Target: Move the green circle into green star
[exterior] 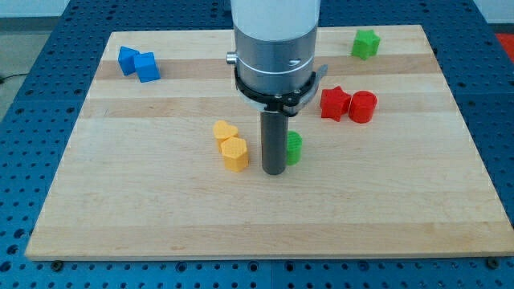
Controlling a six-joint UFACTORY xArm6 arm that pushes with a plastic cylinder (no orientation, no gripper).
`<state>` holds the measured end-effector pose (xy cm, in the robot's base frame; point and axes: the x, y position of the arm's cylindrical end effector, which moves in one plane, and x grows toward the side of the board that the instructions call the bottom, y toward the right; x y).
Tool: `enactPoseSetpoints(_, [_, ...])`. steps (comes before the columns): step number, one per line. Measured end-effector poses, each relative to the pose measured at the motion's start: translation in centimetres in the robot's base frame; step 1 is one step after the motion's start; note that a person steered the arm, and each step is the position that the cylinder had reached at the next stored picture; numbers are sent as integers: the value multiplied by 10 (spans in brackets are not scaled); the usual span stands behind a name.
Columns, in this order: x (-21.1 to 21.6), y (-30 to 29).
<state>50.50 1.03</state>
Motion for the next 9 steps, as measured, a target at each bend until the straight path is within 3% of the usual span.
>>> enactPoseSetpoints(2, [2,43])
enactPoseSetpoints(4, [-98,-10])
enactPoseSetpoints(5, [-80,-6])
enactPoseSetpoints(6, [-32,11])
enactPoseSetpoints(8, [-101,-55])
enactPoseSetpoints(9, [-114,-70])
